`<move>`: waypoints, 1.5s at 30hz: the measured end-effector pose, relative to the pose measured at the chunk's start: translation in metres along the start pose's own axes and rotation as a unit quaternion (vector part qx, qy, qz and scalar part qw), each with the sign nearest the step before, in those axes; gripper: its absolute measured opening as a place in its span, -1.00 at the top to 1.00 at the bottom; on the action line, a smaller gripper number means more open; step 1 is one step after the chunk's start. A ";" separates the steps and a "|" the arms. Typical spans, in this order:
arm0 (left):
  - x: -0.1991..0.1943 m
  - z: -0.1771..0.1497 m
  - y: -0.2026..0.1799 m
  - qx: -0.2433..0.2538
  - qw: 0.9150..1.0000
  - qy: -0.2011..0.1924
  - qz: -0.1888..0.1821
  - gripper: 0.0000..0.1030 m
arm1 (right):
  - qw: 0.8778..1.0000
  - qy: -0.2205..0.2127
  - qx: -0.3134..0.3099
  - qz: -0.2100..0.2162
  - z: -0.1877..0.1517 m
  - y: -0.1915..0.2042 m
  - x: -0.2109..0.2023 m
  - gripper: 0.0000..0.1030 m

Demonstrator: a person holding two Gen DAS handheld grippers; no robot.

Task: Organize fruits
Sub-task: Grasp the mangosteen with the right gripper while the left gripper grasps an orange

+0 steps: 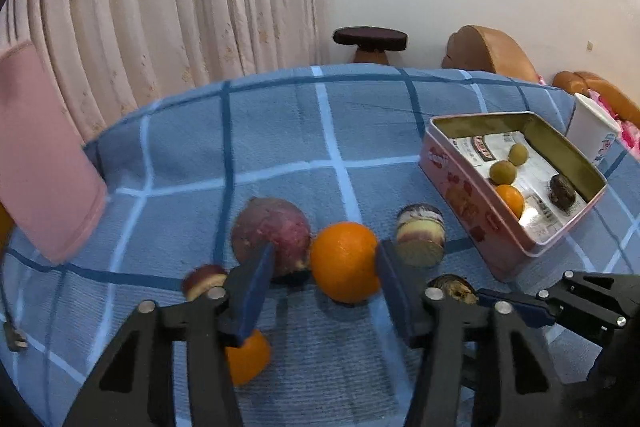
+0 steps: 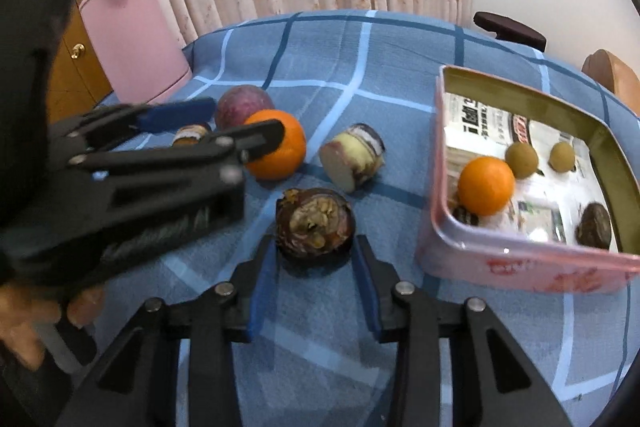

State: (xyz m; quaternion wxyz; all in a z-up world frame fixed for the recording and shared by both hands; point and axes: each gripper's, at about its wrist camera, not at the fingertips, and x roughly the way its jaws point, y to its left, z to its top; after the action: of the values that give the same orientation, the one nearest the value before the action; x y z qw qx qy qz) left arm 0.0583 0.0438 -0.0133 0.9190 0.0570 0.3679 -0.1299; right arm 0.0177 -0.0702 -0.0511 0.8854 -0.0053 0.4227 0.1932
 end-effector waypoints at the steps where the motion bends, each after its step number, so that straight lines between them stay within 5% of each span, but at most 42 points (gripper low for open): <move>1: 0.001 0.000 -0.001 -0.002 1.000 0.002 -0.005 -0.05 | 1.000 0.000 0.003 0.002 0.000 -0.002 -0.002 0.20; 11: 0.018 0.007 -0.030 0.041 0.999 0.009 0.002 -0.05 | 1.000 -0.004 0.026 0.013 -0.007 -0.018 -0.013 0.20; 15: 0.016 0.004 -0.030 0.057 0.998 0.006 0.019 0.15 | 1.000 -0.007 0.027 0.012 -0.006 -0.017 -0.014 0.20; 22: 0.009 -0.003 -0.011 0.014 0.999 0.021 -0.028 0.15 | 0.999 -0.017 0.043 0.021 -0.005 -0.024 -0.022 0.20; 29: 0.008 -0.004 -0.003 -0.005 0.999 0.033 -0.035 0.01 | 0.999 -0.017 0.041 0.019 -0.004 -0.025 -0.023 0.20; 32: 0.014 -0.005 -0.008 0.005 0.999 0.046 -0.029 -0.27 | 0.999 -0.017 0.044 0.021 -0.005 -0.025 -0.022 0.20; 35: 0.017 -0.003 -0.023 0.040 0.999 0.030 0.006 -0.29 | 0.999 -0.018 0.039 0.017 -0.005 -0.024 -0.022 0.21; 36: 0.019 -0.002 -0.026 0.047 0.998 0.029 0.018 -0.27 | 0.999 -0.018 0.038 0.016 -0.004 -0.023 -0.021 0.21; 37: 0.021 -0.003 -0.026 0.047 0.998 0.032 0.020 0.04 | 0.999 -0.017 0.037 0.015 -0.004 -0.023 -0.020 0.21; 38: 0.024 -0.004 -0.024 0.044 0.998 0.043 0.012 0.15 | 0.999 -0.016 0.037 0.015 -0.004 -0.023 -0.019 0.21; 45: 0.016 -0.009 -0.016 0.027 0.999 0.039 0.005 0.16 | 0.998 -0.040 0.044 0.016 -0.002 -0.025 -0.027 0.23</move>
State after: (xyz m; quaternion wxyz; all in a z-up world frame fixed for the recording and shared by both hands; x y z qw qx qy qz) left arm 0.0592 0.0275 -0.0311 0.9029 0.0885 0.3991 -0.1326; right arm 0.0092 -0.1029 -0.0358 0.8977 0.0482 0.3952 0.1885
